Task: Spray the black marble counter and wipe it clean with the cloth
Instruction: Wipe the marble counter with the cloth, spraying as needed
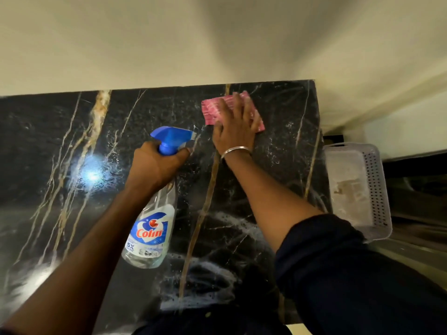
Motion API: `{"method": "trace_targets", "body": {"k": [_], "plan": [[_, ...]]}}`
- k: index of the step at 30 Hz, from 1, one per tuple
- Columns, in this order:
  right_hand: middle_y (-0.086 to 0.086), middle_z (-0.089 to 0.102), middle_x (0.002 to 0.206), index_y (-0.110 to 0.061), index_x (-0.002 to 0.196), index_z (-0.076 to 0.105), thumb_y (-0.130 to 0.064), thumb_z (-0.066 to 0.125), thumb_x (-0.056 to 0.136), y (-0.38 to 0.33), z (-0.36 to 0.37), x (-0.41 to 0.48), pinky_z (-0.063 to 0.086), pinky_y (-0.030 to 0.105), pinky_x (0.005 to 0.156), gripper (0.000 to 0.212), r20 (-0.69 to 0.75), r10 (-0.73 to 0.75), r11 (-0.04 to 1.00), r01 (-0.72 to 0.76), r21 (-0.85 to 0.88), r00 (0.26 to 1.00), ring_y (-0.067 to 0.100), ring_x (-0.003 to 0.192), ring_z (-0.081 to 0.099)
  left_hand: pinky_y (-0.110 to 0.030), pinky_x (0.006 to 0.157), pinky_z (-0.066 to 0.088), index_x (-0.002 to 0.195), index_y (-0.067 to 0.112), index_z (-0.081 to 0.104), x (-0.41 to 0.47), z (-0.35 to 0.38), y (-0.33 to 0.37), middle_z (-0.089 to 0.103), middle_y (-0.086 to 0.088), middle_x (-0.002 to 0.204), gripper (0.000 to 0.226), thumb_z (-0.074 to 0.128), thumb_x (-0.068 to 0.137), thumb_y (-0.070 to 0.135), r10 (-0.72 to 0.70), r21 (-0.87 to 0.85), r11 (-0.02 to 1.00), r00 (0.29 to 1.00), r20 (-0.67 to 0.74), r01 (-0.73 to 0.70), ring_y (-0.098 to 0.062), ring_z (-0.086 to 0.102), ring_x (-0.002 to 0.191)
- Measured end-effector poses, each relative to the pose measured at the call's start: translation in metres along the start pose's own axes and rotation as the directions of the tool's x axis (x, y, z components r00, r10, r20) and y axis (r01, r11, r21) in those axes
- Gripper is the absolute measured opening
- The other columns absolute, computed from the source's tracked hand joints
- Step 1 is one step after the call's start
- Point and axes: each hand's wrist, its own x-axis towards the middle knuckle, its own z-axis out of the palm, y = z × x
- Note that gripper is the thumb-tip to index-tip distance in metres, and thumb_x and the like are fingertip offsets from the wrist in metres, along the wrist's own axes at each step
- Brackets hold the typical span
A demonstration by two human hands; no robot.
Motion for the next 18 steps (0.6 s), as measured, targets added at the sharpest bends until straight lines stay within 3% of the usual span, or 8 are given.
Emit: {"method": "trace_targets", "body": {"k": [5, 8, 12, 15, 18], "plan": [[0.006, 0.012, 0.166, -0.033, 0.155, 0.027, -0.041, 0.052, 0.09, -0.086, 0.016, 0.016, 0.004, 0.057, 0.12, 0.07, 0.174, -0.36, 0.93, 0.367, -0.014, 0.917, 0.033, 0.152, 0.004, -0.044, 0.072, 0.06, 0.08, 0.02, 0.062, 0.01, -0.02, -0.01, 0.073, -0.005, 0.08, 0.022, 0.073, 0.075, 0.039, -0.09, 0.004, 0.996, 0.992, -0.092, 0.091, -0.023, 0.07, 0.068], [0.005, 0.011, 0.166, -0.034, 0.155, 0.024, -0.043, 0.061, 0.084, -0.107, 0.021, 0.022, 0.004, 0.057, 0.12, 0.08, 0.229, -0.465, 0.875, 0.483, -0.027, 0.855, 0.032, 0.152, 0.002, -0.041, 0.071, 0.06, 0.088, 0.019, 0.063, 0.015, -0.029, -0.015, 0.072, -0.005, 0.082, 0.025, 0.073, 0.077, 0.039, -0.13, 0.011, 0.991, 0.985, -0.111, 0.132, -0.021, 0.069, 0.068], [0.003, 0.016, 0.165, -0.034, 0.153, 0.029, -0.035, 0.051, 0.089, -0.096, 0.02, 0.033, 0.006, 0.055, 0.12, 0.068, 0.206, -0.544, 0.833, 0.552, 0.02, 0.813, 0.03, 0.152, 0.007, -0.042, 0.075, 0.06, 0.098, 0.019, 0.061, 0.024, -0.028, -0.018, 0.071, -0.005, 0.089, 0.026, 0.071, 0.081, 0.036, -0.122, 0.014, 0.992, 0.988, -0.092, 0.123, -0.021, 0.069, 0.075], [0.002, 0.026, 0.162, -0.033, 0.15, 0.037, -0.037, 0.043, 0.092, -0.058, 0.014, 0.04, 0.01, 0.055, 0.12, 0.058, 0.126, -0.498, 0.866, 0.499, 0.019, 0.858, 0.03, 0.151, 0.014, -0.043, 0.077, 0.059, 0.105, 0.017, 0.063, 0.03, -0.019, -0.013, 0.071, -0.005, 0.092, 0.034, 0.071, 0.08, 0.039, -0.125, 0.01, 0.992, 0.99, -0.059, 0.125, -0.02, 0.068, 0.078], [0.002, 0.033, 0.159, -0.033, 0.147, 0.043, -0.036, 0.043, 0.09, 0.0, 0.003, 0.045, 0.014, 0.054, 0.12, 0.056, 0.063, -0.422, 0.906, 0.422, 0.002, 0.905, 0.029, 0.149, 0.02, -0.036, 0.068, 0.058, 0.088, 0.016, 0.069, 0.032, -0.005, -0.005, 0.072, -0.004, 0.079, 0.031, 0.072, 0.075, 0.044, -0.072, 0.021, 0.997, 0.995, -0.067, 0.073, -0.019, 0.068, 0.066]]}}
